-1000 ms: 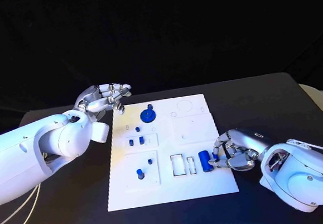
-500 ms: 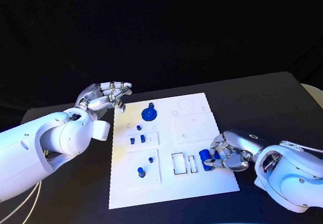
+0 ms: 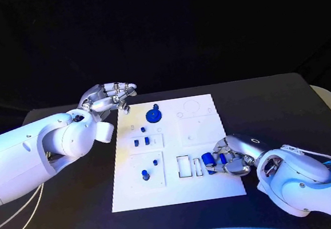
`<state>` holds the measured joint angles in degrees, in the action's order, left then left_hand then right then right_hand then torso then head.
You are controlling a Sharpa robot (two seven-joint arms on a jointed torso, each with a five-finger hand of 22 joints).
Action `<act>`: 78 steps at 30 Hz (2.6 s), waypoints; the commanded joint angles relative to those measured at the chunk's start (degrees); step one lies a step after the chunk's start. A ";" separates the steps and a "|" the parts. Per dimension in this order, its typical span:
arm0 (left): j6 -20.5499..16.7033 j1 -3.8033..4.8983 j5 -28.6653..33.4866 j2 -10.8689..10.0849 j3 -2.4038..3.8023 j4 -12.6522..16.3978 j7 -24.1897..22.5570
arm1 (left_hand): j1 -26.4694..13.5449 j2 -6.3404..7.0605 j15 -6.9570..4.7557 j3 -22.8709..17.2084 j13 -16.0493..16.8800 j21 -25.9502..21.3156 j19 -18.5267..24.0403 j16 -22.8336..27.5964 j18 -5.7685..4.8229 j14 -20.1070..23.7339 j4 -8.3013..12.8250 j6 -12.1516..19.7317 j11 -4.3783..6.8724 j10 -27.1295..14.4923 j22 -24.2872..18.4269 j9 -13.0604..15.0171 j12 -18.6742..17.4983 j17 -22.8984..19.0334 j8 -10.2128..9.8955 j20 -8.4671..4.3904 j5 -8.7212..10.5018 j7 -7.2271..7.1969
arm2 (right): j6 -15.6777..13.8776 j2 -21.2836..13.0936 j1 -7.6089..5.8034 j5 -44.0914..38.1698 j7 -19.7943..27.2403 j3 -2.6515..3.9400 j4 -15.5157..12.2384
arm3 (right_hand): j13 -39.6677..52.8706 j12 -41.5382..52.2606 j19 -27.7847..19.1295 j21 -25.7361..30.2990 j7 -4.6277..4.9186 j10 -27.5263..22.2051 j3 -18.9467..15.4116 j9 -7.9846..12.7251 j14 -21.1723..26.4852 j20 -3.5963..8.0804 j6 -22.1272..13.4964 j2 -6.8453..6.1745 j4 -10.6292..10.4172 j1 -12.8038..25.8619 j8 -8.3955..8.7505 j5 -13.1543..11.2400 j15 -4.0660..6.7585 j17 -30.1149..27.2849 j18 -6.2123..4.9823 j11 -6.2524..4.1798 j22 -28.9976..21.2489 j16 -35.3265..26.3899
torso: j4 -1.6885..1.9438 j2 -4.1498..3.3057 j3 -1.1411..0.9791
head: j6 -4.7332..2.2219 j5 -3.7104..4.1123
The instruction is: Assemble the parts on the task board
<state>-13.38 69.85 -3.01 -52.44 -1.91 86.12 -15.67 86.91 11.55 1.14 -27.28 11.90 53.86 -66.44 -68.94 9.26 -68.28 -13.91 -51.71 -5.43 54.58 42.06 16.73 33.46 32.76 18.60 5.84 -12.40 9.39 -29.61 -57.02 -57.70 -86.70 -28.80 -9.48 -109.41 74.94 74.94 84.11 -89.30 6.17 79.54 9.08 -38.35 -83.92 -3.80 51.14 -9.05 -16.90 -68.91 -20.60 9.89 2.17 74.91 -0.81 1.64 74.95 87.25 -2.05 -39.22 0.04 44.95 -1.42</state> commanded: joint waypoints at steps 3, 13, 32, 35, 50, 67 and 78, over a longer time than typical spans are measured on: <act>1.34 0.04 0.28 -0.05 0.04 0.21 0.03 | -0.59 -0.01 -0.12 -0.41 0.07 -0.42 0.33 0.10 0.51 0.44 -0.05 0.09 0.05 -0.37 -0.08 0.09 0.36 -0.16 0.13 0.17 -0.14 0.04 | 3.32 0.96 0.62 -2.24 -1.81 -0.08 0.92 | 0.09 0.16 5.72 -0.24 0.04 -0.30 -0.45 0.06 -4.43 -0.10 0.41 -0.01 0.20 0.59 0.20 0.17 0.00 6.31 0.71 0.11 14.90 0.26 | -0.01 -0.01 -0.09 | 0.11 -0.31; 1.48 0.04 0.28 -0.22 0.04 0.32 0.22 | -0.59 -0.01 -0.12 -0.41 0.07 -0.42 0.33 0.10 0.51 0.44 -0.05 0.09 0.05 -0.37 -0.08 0.09 0.36 -0.16 0.13 0.17 -0.14 0.04 | 3.55 1.87 0.99 -3.07 -2.61 -0.07 1.47 | 0.26 0.25 5.78 -0.39 -0.08 -0.26 -0.58 0.04 -4.47 -0.07 0.79 0.32 0.33 -0.32 0.07 0.35 0.07 6.58 0.74 0.01 14.95 0.34 | -0.04 0.01 -0.06 | 0.18 -0.43; 1.66 0.04 0.28 -0.17 0.04 0.32 0.29 | -0.75 -0.01 -0.12 -0.46 0.08 -0.50 0.36 0.12 0.52 0.50 -0.06 0.10 0.05 -0.40 -0.16 0.13 0.43 -0.28 0.16 0.17 -0.13 0.03 | -5.86 0.39 0.68 -2.82 -1.98 0.84 -3.39 | 1.94 1.67 5.89 -0.70 -1.14 1.24 1.11 0.40 -4.62 0.63 3.61 2.93 0.26 -2.68 -0.46 5.43 0.89 7.42 0.81 -0.96 15.05 0.62 | -0.01 0.12 0.01 | -0.05 -0.45; 1.70 0.04 0.28 -0.12 0.04 0.32 0.30 | -0.75 -0.01 -0.12 -0.46 0.08 -0.50 0.36 0.12 0.52 0.50 -0.06 0.10 0.05 -0.40 -0.16 0.13 0.43 -0.28 0.16 0.17 -0.13 0.03 | -6.19 0.34 0.44 -2.46 -1.96 1.01 -3.92 | 1.92 1.62 5.89 -0.70 -1.21 1.24 1.25 0.44 -4.62 0.67 3.70 2.85 0.37 -2.94 -0.44 5.64 0.93 7.45 0.81 -1.02 15.05 0.62 | 0.07 0.09 -0.01 | -0.09 -0.45; 1.84 0.04 0.28 0.05 0.04 0.37 0.35 | -0.75 -0.01 -0.12 -0.46 0.08 -0.50 0.36 0.12 0.52 0.50 -0.06 0.10 0.05 -0.40 -0.16 0.13 0.43 -0.28 0.16 0.17 -0.13 0.03 | -0.39 4.22 0.20 1.63 -1.49 1.12 -2.37 | 1.42 0.83 5.89 -0.70 -1.66 1.23 0.70 0.67 -4.67 0.95 5.51 3.17 0.09 0.80 -0.77 6.74 1.24 7.75 0.81 -1.40 15.05 0.70 | 0.08 -0.06 0.00 | 0.02 -0.72; 2.18 0.05 0.28 -0.23 0.04 0.70 0.40 | -1.28 -0.17 -0.09 -0.61 0.09 -0.56 0.30 0.04 0.50 0.49 -0.22 0.14 0.03 -0.52 -0.16 0.21 0.55 -0.29 0.21 0.19 -0.12 0.03 | 3.27 8.87 0.10 1.82 -3.44 1.10 0.97 | 2.16 1.27 5.89 -0.70 -2.39 2.11 -0.78 0.31 -4.74 1.46 6.92 4.22 0.02 6.71 -1.96 7.53 1.79 8.12 0.81 -2.03 15.05 0.80 | 0.08 -0.11 -0.04 | 0.47 -1.34; 2.44 0.05 0.28 -0.30 0.04 0.73 0.39 | -1.23 -0.18 -0.10 -0.68 0.10 -0.59 0.31 0.03 0.51 0.49 -0.14 0.14 0.06 -0.54 -0.19 0.23 0.57 -0.29 0.22 0.19 -0.14 -0.01 | 5.42 9.93 0.06 1.55 -4.08 1.11 2.27 | 2.52 1.45 5.89 -0.70 -2.68 2.37 -2.24 -0.12 -4.72 1.67 7.10 4.65 -0.02 9.39 -2.75 7.03 2.01 8.02 0.81 -2.23 15.05 0.75 | -0.08 0.00 -0.06 | 0.59 -1.62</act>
<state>-12.12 69.86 -3.00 -52.81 -1.91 86.68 -14.93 86.00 11.40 0.94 -27.77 11.91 53.64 -66.44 -68.94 9.26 -68.07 -14.06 -51.71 -5.22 54.37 41.90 16.88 33.68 32.54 18.60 5.84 -12.40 9.39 -26.79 -47.19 -57.75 -84.81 -31.79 -8.25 -107.56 74.93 76.05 84.11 -89.70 3.63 81.70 7.03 -38.41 -83.93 -2.56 58.21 -4.24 -16.91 -60.01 -23.23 17.26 3.81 74.92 -0.82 -0.49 74.95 87.69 -2.09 -39.27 -0.02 45.53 -3.05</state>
